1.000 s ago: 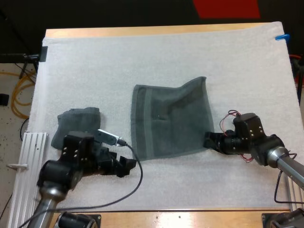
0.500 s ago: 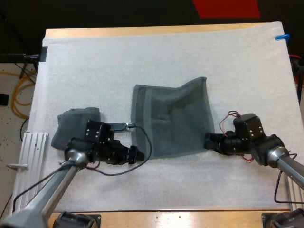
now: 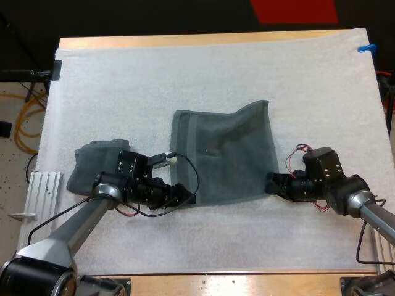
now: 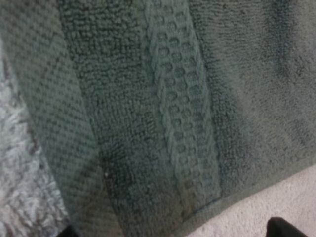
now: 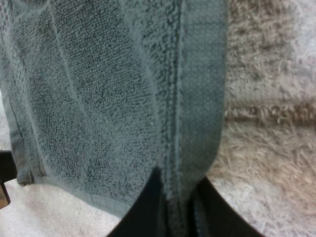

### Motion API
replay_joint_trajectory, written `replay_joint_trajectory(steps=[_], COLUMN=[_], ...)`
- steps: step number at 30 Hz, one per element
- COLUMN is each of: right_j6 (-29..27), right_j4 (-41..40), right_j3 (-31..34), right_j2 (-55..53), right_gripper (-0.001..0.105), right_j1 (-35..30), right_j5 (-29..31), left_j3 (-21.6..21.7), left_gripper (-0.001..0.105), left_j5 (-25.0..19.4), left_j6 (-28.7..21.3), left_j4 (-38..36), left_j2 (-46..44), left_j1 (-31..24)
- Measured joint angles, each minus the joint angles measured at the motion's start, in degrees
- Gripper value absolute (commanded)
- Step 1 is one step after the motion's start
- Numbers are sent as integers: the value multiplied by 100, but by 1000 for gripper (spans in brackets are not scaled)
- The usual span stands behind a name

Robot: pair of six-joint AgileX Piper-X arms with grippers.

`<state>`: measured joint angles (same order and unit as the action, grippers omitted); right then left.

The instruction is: Pick towel from pile fold and stack

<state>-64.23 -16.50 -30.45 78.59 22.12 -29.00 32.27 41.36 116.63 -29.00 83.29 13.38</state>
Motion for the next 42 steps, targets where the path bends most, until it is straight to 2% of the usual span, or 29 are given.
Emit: replay_joint_trajectory(steps=[8, 16, 18, 23, 26, 31, 35, 39, 42], right_j6=[0, 0, 0, -85, -90, -91, -100, -100, -14], right_j4=[0, 0, 0, -36, -254, -731, -1343, -1959, -2045], right_j3=[0, 0, 0, 0, 0, 0, 0, 0, 0], right_j2=[0, 0, 0, -43, -277, -968, -1543, -2063, -2258], right_gripper=[0, 0, 0, 0, 0, 0, 0, 0, 0], right_j1=[0, 0, 0, 0, 71, 395, 767, 1083, 1146], right_j5=[0, -15, -15, -150, -201, -117, 28, 303, 535], left_j3=[0, 0, -10, 2, -2, -10, -10, -82, -107], left_gripper=[54, 6, 0, 0, 0, 0, 0, 0, 0], left_j5=[-147, -742, -780, -757, -665, -616, -484, -365, -366], left_j6=[38, 130, 130, 145, 48, -339, -429, -436, -434], left_j4=[56, 108, 108, 80, -247, -1446, -2163, -2502, -2430], left_j2=[47, 95, 107, 109, -70, -977, -1872, -2507, -2633], left_j1=[101, 433, 447, 451, 471, 526, 526, 526, 526])
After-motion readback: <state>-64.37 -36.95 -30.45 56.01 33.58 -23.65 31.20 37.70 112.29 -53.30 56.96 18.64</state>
